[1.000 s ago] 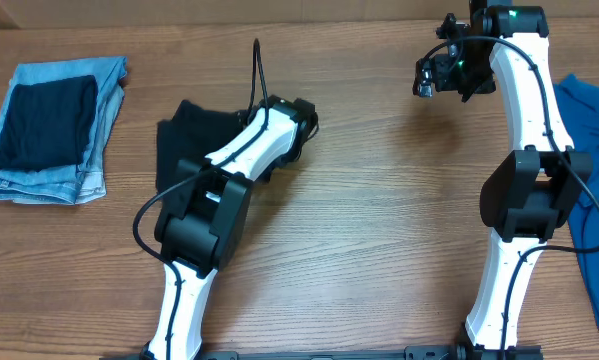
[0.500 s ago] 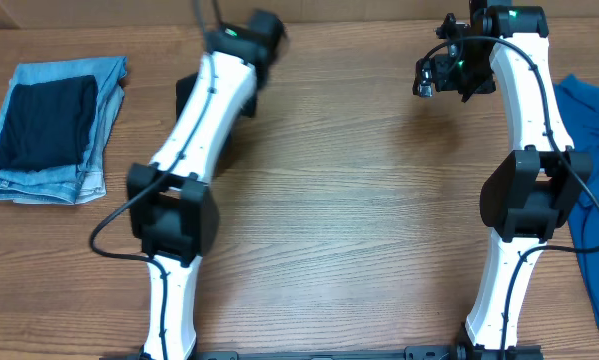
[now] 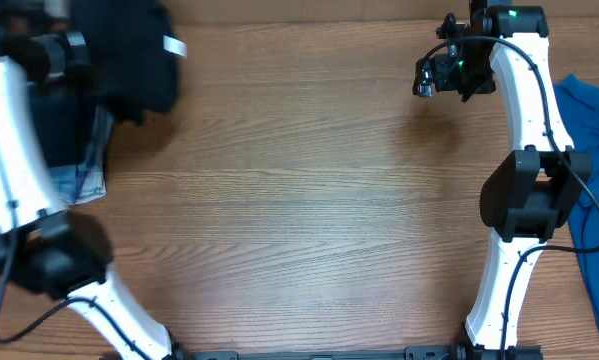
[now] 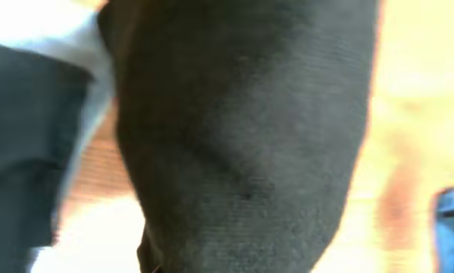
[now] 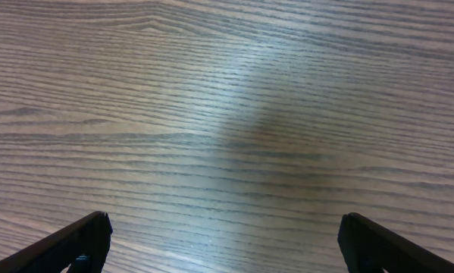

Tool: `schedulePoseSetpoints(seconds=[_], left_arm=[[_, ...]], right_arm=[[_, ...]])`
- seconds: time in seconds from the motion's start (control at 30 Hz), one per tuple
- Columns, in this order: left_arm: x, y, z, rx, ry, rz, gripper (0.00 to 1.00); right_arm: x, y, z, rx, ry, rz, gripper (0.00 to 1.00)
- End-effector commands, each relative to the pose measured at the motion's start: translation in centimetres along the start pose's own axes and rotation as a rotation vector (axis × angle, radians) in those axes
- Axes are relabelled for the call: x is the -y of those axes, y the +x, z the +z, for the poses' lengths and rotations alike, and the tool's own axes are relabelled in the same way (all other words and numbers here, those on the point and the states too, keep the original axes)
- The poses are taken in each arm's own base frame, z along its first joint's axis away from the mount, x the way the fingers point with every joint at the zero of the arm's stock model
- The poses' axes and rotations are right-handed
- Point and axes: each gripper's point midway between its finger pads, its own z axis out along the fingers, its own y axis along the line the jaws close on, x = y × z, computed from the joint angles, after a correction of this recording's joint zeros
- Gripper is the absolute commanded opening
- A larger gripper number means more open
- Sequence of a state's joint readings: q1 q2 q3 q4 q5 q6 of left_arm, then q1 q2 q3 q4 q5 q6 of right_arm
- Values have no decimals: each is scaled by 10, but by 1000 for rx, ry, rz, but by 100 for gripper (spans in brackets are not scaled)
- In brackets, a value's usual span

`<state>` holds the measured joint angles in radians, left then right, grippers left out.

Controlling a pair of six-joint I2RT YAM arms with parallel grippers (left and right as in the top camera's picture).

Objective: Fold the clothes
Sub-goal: 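Carry the bundle left and place it on the jeans stack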

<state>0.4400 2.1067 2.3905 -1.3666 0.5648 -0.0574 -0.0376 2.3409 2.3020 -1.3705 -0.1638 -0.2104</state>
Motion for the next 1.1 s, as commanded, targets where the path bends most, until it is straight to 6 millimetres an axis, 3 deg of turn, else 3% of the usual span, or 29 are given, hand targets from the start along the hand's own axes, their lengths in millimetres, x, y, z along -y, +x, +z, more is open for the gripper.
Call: schedulePoseSetpoints(seconds=[0.0,0.07,0.13,0.27,0.37,0.57,0.8,0.97,1.07], left_arm=[[4,-20,-63,146,283,56,4],[-27,-24,-81,193,249,32,4],[-56,-23,-85,213,238,-3,4],[-56,-49,-82,294,407,-107,4],[-75,-74,-71,355,273,-254,4],[-79,-101,-42,460,52,-354,4],[-80,-129,-18,598,95,-412,4],[-101,-116,10,581,85,-420,4],[-119,-93,38,516,55,-443,4]], right_arm=[[-1,-4,-6,19,9,-9,100],[-1,-4,-6,19,9,-9,100],[-1,-4,-6,19,9,-9,100],[-1,-4,-6,19,9,-9,100],[-1,-4,-6,19,9,-9,100],[-1,-4,-6,19,9,-9,100],[-1,-4,-6,19,9,-9,100],[-1,-4,-6,19,9,-9,100],[-1,-4,-6,19,9,-9,100]])
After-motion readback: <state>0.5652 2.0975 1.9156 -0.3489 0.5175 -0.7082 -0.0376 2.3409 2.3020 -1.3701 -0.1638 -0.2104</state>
